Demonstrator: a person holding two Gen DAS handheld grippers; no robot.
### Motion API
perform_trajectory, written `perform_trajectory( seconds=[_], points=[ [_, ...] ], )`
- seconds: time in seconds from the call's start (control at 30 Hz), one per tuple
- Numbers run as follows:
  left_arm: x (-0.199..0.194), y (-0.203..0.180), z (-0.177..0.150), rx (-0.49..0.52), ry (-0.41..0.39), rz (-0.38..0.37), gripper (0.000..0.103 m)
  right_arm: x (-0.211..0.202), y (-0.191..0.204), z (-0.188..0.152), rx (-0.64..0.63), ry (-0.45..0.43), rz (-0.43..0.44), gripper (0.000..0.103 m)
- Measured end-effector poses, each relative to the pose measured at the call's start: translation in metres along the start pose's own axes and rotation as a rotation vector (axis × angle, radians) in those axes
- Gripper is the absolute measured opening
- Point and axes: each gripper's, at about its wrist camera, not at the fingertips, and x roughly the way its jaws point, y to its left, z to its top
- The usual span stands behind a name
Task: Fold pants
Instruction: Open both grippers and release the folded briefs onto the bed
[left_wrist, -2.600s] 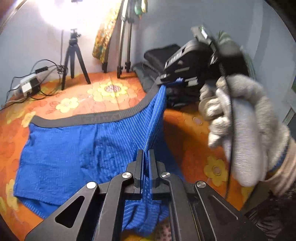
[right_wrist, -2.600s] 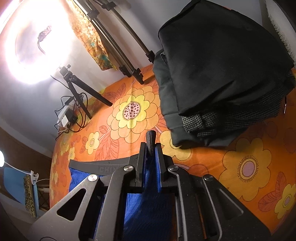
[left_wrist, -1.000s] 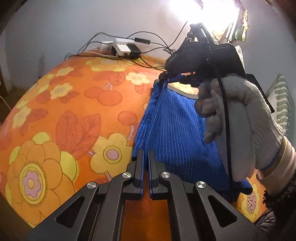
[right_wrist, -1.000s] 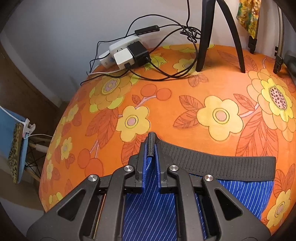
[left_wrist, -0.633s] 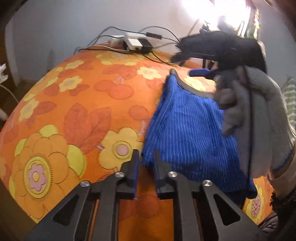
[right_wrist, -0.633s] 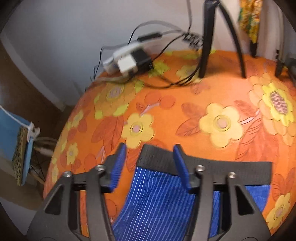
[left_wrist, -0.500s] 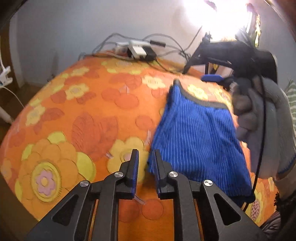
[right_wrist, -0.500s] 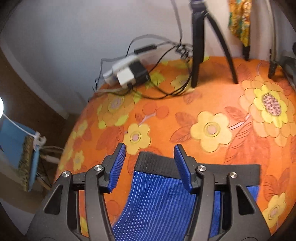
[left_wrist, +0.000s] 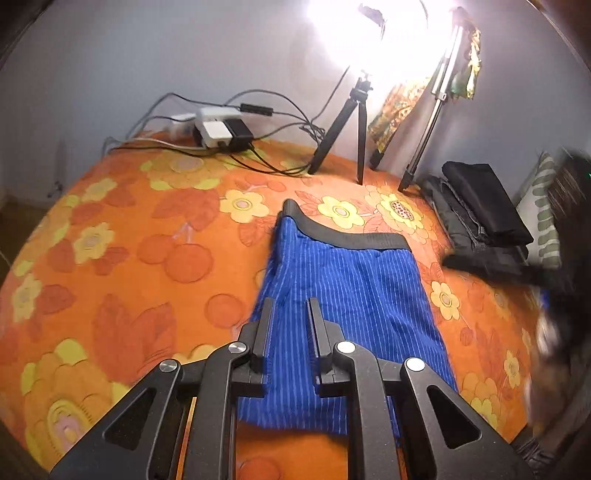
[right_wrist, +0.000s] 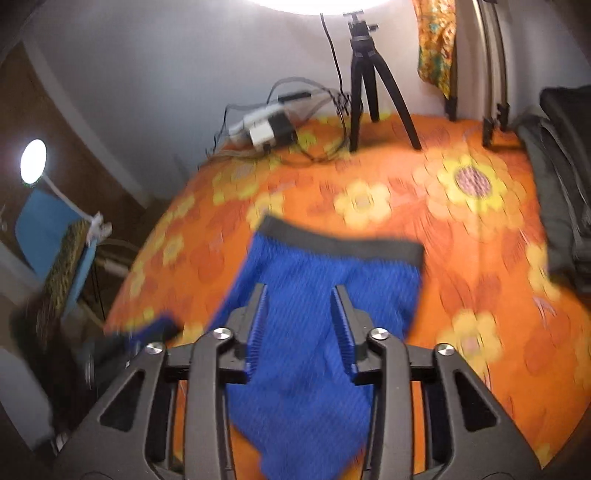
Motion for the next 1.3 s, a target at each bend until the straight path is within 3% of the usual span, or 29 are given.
perform_trajectory(
  seconds=[0.13,0.33,0.6,0.8,0.9,0.97,1.03,1.1,1.17,1.3],
  points=[
    [0.026,-0.009,0.010,0.035,0.041,-0.026,0.014,-0.007,-0.003,-0.038,-0.033,0.044,0.001,0.034],
    [0.052,-0.018,0.009,0.073,0.098,0.007,0.014,0.005,-0.005,-0.077,-0.073,0.114,-0.004,0.034],
    [0.069,-0.001,0.004,0.081,0.140,0.111,0.014,0.016,-0.020,-0.102,-0.134,0.198,-0.051,0.034],
    [0.070,0.007,0.007,0.069,0.136,0.137,0.014,0.012,-0.021,-0.114,-0.205,0.208,-0.086,0.032],
    [0.061,0.020,0.013,0.006,0.125,0.126,0.014,0.010,-0.024,-0.115,-0.198,0.236,-0.067,0.032],
    [0.050,0.029,0.018,-0.028,0.097,0.108,0.015,0.004,-0.032,-0.113,-0.146,0.229,-0.029,0.032],
    [0.040,0.037,0.022,-0.058,0.086,0.065,0.031,-0.005,-0.041,-0.107,-0.101,0.181,-0.008,0.034],
    [0.037,0.042,0.025,-0.072,0.083,0.043,0.040,-0.011,-0.048,-0.101,-0.082,0.131,-0.038,0.038],
    [0.037,0.046,0.026,-0.091,0.087,0.018,0.040,-0.013,-0.056,-0.097,-0.045,0.091,-0.057,0.044],
    [0.051,0.045,0.023,-0.100,0.132,0.001,0.040,-0.007,-0.072,-0.091,0.044,0.063,-0.032,0.045]
  ],
)
